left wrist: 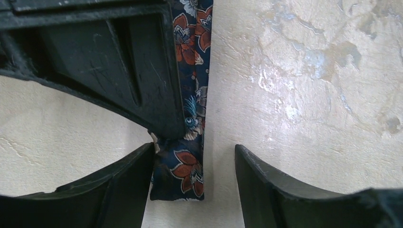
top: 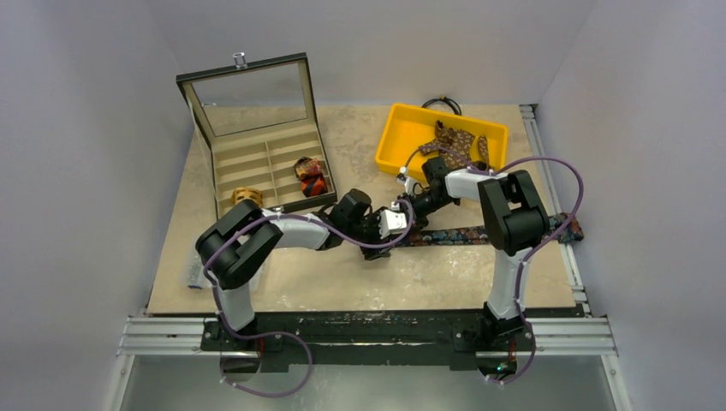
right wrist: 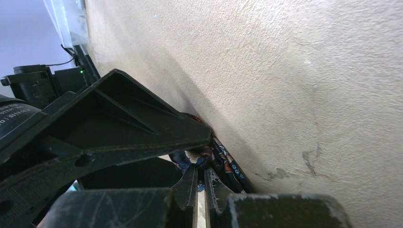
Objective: Roll the ties
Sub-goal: Roll the tie at the center of the board.
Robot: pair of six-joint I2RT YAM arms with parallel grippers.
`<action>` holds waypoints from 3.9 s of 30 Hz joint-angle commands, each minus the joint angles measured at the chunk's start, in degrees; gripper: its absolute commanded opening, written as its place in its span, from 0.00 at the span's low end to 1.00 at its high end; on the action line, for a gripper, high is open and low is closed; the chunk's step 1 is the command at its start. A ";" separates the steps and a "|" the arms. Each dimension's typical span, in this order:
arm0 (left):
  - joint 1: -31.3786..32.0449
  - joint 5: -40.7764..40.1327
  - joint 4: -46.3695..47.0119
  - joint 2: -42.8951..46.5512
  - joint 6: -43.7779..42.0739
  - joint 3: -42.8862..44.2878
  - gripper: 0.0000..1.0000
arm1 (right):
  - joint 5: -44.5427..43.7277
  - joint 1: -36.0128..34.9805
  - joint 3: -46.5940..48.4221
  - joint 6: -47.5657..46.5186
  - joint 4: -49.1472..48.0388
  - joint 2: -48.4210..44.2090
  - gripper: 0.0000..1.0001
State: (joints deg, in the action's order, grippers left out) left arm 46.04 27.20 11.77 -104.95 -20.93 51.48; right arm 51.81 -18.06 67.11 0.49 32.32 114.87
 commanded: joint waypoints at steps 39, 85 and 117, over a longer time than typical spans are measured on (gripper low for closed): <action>-0.88 0.29 -1.93 -3.57 -4.48 1.09 0.41 | -8.72 1.38 -0.91 -6.00 1.08 -1.27 0.00; 0.73 2.68 7.96 -8.44 5.96 6.53 0.38 | -11.29 1.03 -3.79 -3.56 -5.29 0.47 0.00; -0.76 -1.95 -19.49 -7.54 1.77 9.82 0.20 | 0.94 4.32 -3.49 1.41 -1.32 -11.57 0.44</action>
State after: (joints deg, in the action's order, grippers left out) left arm 45.78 27.22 2.85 -109.06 -20.21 60.38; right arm 48.97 -11.44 65.67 -3.29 36.03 104.25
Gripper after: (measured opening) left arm 0.337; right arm 0.437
